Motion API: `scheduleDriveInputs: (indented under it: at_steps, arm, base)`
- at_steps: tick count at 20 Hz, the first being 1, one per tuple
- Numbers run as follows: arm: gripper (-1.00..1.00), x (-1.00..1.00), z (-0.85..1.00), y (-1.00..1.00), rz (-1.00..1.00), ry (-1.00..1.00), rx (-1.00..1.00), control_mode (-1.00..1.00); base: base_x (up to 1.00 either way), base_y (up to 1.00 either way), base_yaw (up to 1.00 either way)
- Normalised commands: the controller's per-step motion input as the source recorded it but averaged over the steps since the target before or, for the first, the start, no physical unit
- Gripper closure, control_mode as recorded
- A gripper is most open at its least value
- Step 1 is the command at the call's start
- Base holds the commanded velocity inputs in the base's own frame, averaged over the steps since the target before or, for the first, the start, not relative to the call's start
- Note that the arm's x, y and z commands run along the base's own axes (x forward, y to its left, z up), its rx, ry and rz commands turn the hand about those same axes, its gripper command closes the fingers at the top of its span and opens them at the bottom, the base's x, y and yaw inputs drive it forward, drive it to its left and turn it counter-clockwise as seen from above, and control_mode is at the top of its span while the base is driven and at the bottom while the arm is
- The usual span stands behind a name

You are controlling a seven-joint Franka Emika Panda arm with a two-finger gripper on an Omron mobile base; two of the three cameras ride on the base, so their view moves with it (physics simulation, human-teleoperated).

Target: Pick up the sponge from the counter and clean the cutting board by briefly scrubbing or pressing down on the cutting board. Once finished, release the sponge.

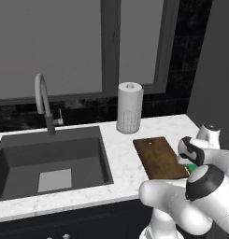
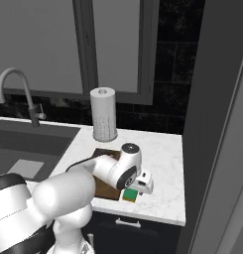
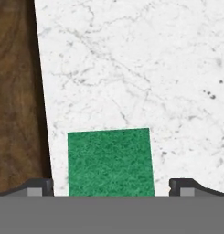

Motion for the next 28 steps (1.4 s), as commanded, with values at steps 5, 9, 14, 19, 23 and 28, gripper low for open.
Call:
scheduleDriveInputs:
  at_steps: [5, 9, 14, 19, 23, 28]
  arm:
    - [-1.0, 0.0, -0.2, 0.0, 0.0, 0.0, 0.0, -1.0]
    - [-1.0, 0.0, -0.21, 0.0, 0.0, 0.0, 0.0, -1.0]
    - [-1.0, 0.0, -0.19, 0.0, 0.0, 0.0, 0.0, -1.0]
    - [-1.0, 0.0, -0.25, 0.0, 0.0, 0.0, 0.0, -1.0]
    - [-1.0, 0.0, -0.3, 0.0, 0.0, 0.0, 0.0, -1.0]
    - [1.0, 0.0, -0.37, 0.01, 0.0, 0.0, 0.0, -1.0]
  base:
    - [0.0, 0.0, 0.0]
    - [0.0, 0.0, 0.0]
    - [0.0, 0.0, 0.0]
    - [0.0, 0.0, 0.0]
    - [0.0, 0.0, 0.0]
    - [0.0, 0.0, 0.0]
